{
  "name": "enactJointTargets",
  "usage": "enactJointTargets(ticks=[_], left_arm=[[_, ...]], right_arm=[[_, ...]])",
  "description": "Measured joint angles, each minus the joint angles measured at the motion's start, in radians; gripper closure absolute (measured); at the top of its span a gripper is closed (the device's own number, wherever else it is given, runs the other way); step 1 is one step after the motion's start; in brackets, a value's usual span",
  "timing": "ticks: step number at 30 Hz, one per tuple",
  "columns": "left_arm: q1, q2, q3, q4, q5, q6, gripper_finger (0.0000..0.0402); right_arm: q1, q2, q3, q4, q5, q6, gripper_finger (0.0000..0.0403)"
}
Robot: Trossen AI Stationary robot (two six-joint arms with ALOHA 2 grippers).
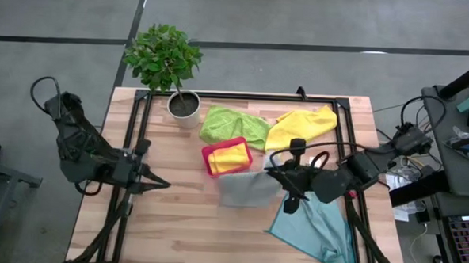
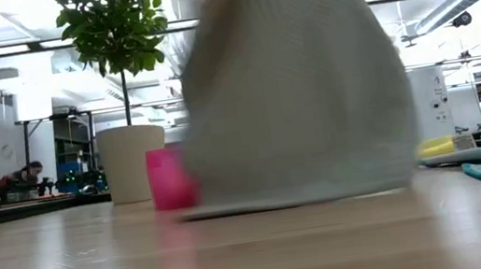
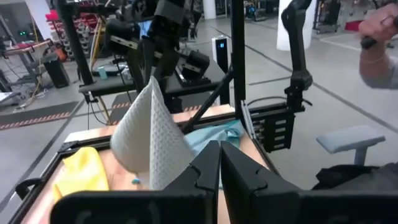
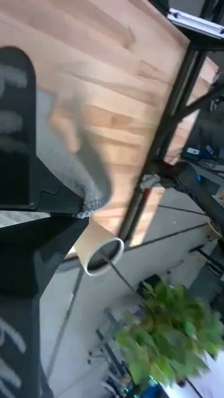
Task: Fold microfiber towels
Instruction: Fold the gray microfiber cloth
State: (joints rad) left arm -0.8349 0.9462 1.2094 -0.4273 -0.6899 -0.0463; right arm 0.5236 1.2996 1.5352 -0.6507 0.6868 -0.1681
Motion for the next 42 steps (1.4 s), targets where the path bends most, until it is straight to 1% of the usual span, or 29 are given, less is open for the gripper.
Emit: enactJointTargets(ticks=[5, 8, 11, 13, 16, 20, 24, 27, 30, 34, 36, 38, 40, 42], left_arm=[[0.003, 0.05, -0.085, 0.039, 0.001, -0.075, 0.0401], [0.017, 0.118, -0.167, 0.151, -0.002, -0.105, 0.0401], [0.025, 0.201, -0.246, 0.321, -0.008, -0.105, 0.0401], [0.037, 0.258, -0.285, 0.413, -0.009, -0.106, 0.0398], [0.071, 0.344, -0.323, 0.445, -0.029, -0.19, 0.0378], [0.13, 0.468, -0.339, 0.447, -0.032, -0.327, 0.0333], [0.186, 0.576, -0.328, 0.444, -0.031, -0.423, 0.0278], [0.227, 0.616, -0.32, 0.443, -0.041, -0.446, 0.0236], [0.244, 0.633, -0.32, 0.437, -0.044, -0.446, 0.0204], [0.241, 0.62, -0.319, 0.408, -0.034, -0.448, 0.0188], [0.236, 0.596, -0.308, 0.341, 0.002, -0.477, 0.0187], [0.233, 0.563, -0.286, 0.247, 0.028, -0.543, 0.0187], [0.225, 0.541, -0.268, 0.147, 0.03, -0.591, 0.0187], [0.219, 0.537, -0.264, 0.096, 0.029, -0.6, 0.0187]], right_arm=[[0.01, 0.049, 0.0, -0.002, -0.006, 0.099, 0.0394], [0.006, 0.095, 0.0, 0.0, 0.002, 0.191, 0.0394], [-0.004, 0.146, 0.0, 0.009, 0.064, 0.294, 0.0394], [-0.018, 0.179, 0.005, 0.008, 0.073, 0.341, 0.0394], [-0.041, 0.231, 0.037, 0.002, 0.073, 0.383, 0.0394], [-0.058, 0.285, 0.096, 0.0, 0.074, 0.377, 0.0394], [-0.073, 0.336, 0.166, -0.032, 0.073, 0.351, 0.0394], [-0.079, 0.368, 0.212, -0.067, 0.074, 0.352, 0.0394], [-0.08, 0.387, 0.231, -0.076, 0.076, 0.351, 0.0394], [-0.079, 0.399, 0.231, -0.081, 0.073, 0.354, 0.0394], [-0.079, 0.399, 0.23, -0.082, 0.073, 0.354, 0.0394], [-0.079, 0.399, 0.23, -0.081, 0.074, 0.355, 0.0394], [-0.079, 0.399, 0.23, -0.081, 0.073, 0.354, 0.0394], [-0.079, 0.399, 0.23, -0.08, 0.074, 0.354, 0.0394]])
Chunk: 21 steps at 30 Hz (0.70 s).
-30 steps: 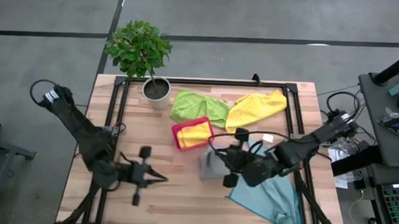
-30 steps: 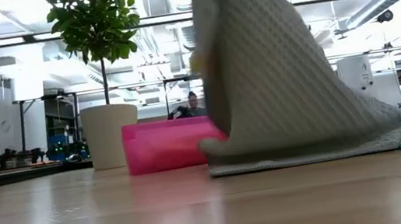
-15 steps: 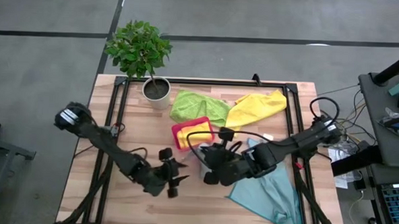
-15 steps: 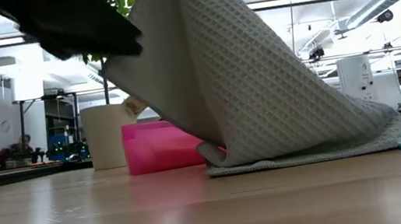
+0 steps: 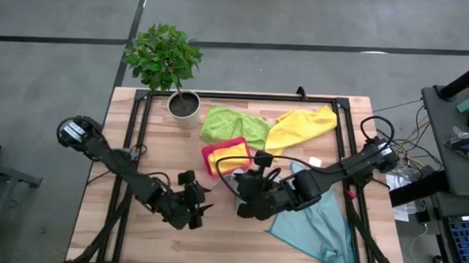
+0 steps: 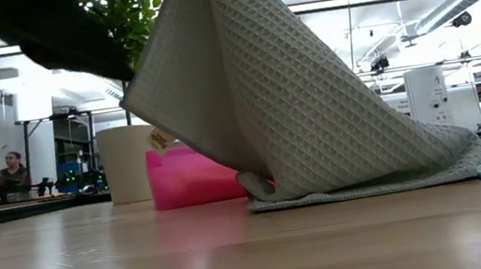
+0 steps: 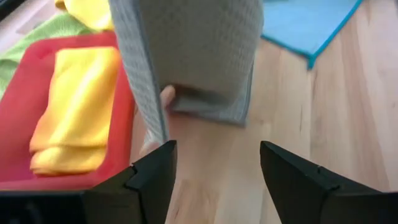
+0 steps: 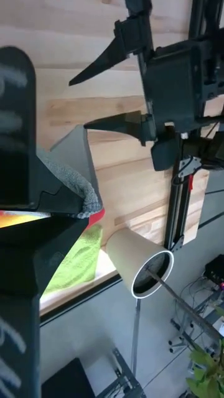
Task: Fold microfiber towels
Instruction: Fold the gray microfiber cloth
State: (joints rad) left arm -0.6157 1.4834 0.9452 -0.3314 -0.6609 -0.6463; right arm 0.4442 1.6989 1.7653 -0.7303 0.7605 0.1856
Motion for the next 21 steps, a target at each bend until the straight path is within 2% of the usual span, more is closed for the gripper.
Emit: enactJointTargets(ticks=[8, 13, 21], left_arm=[[-0.002, 0.003, 0.015, -0.077, -0.019, 0.006, 0.02], [0.006, 0.004, 0.013, -0.106, -0.111, 0.022, 0.0211], [0.014, 0.029, 0.012, -0.081, -0.116, 0.033, 0.0215]], right_arm=[[0.0, 0.0, 0.0, 0.002, 0.0, -0.002, 0.0394], [0.0, 0.0, 0.0, 0.002, 0.0, -0.002, 0.0394], [0.0, 0.0, -0.001, 0.003, 0.0, -0.002, 0.0394]])
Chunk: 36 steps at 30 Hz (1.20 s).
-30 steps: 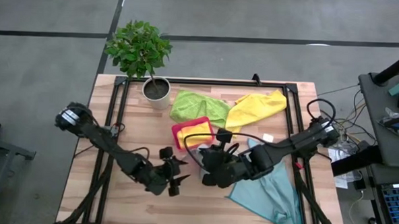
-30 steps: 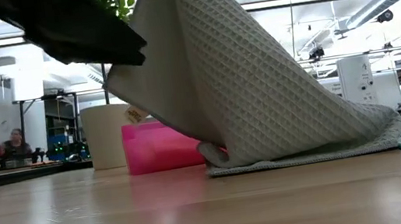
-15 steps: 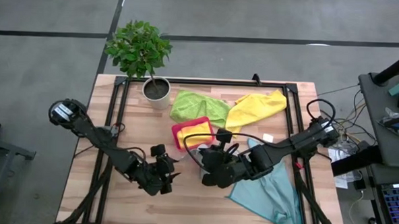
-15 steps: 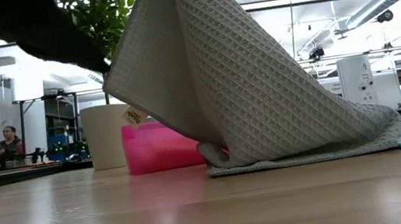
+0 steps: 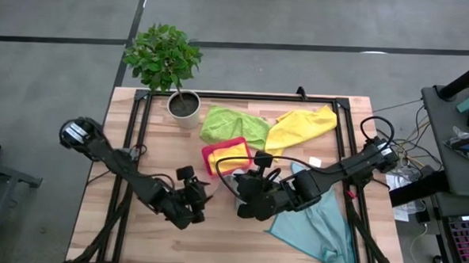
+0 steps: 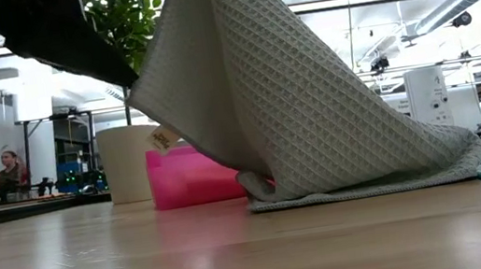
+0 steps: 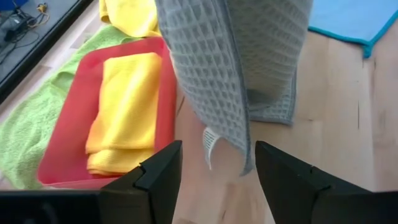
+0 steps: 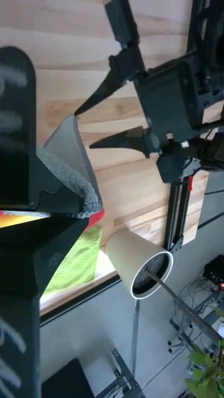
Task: Fold microfiber towels
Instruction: Fold the gray microfiber cloth
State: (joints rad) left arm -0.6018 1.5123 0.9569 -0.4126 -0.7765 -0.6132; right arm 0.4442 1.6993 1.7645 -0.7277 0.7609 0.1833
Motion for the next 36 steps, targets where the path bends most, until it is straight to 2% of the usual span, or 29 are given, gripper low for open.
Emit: enactJointTargets(ticks=[8, 11, 15, 20, 25, 28, 31, 33, 36], left_arm=[[0.016, 0.096, 0.0, 0.164, 0.042, 0.075, 0.0215], [0.032, 0.125, 0.004, 0.169, 0.042, 0.078, 0.0223], [0.049, 0.139, 0.007, 0.17, 0.027, 0.078, 0.0272], [0.062, 0.139, 0.006, 0.206, -0.027, 0.115, 0.0382], [0.049, 0.111, 0.047, 0.139, 0.047, 0.175, 0.04], [0.021, 0.062, 0.112, -0.006, 0.087, 0.175, 0.0401], [-0.015, 0.01, 0.201, -0.179, 0.142, 0.175, 0.0401], [-0.029, -0.024, 0.273, -0.286, 0.228, 0.168, 0.0401], [-0.037, -0.061, 0.374, -0.42, 0.349, 0.154, 0.0401]], right_arm=[[0.0, 0.0, 0.0, 0.0, 0.0, 0.015, 0.0394], [0.0, 0.0, 0.0, 0.0, 0.0, 0.016, 0.0394], [0.0, 0.0, 0.0, 0.0, 0.0, 0.017, 0.0394], [0.0, 0.0, -0.001, 0.0, 0.0, 0.018, 0.0394], [0.005, -0.004, 0.003, -0.069, -0.011, 0.02, 0.0394], [0.007, -0.015, 0.043, -0.164, -0.11, 0.063, 0.0394], [0.007, -0.029, 0.103, -0.241, -0.307, 0.104, 0.0394], [0.007, -0.029, 0.152, -0.305, -0.417, 0.1, 0.0394], [0.009, -0.028, 0.206, -0.366, -0.443, 0.087, 0.0394]])
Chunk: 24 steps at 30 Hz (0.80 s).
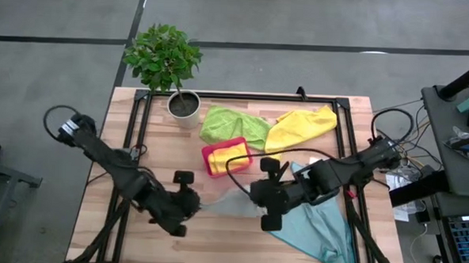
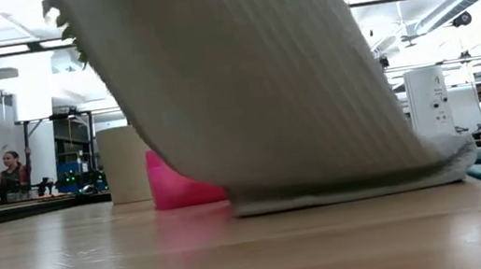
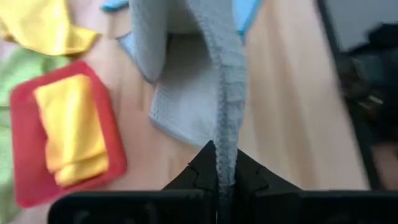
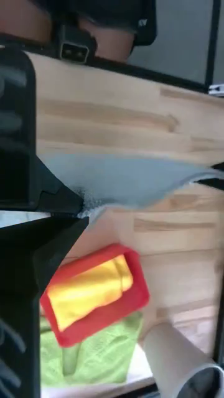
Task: Fold microfiber towels
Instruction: Fold the gray microfiber cloth
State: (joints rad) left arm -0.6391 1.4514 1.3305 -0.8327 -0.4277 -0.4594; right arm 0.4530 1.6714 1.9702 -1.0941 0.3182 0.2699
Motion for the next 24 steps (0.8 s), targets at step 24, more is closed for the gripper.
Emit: enactJointTargets(ticks=[24], left_arm=[[0.116, -0.212, 0.407, -0.555, -0.062, 0.159, 0.0402]], right_arm=[[-0.024, 0.034, 0.153, -0.138, 0.368, -0.162, 0.0394]])
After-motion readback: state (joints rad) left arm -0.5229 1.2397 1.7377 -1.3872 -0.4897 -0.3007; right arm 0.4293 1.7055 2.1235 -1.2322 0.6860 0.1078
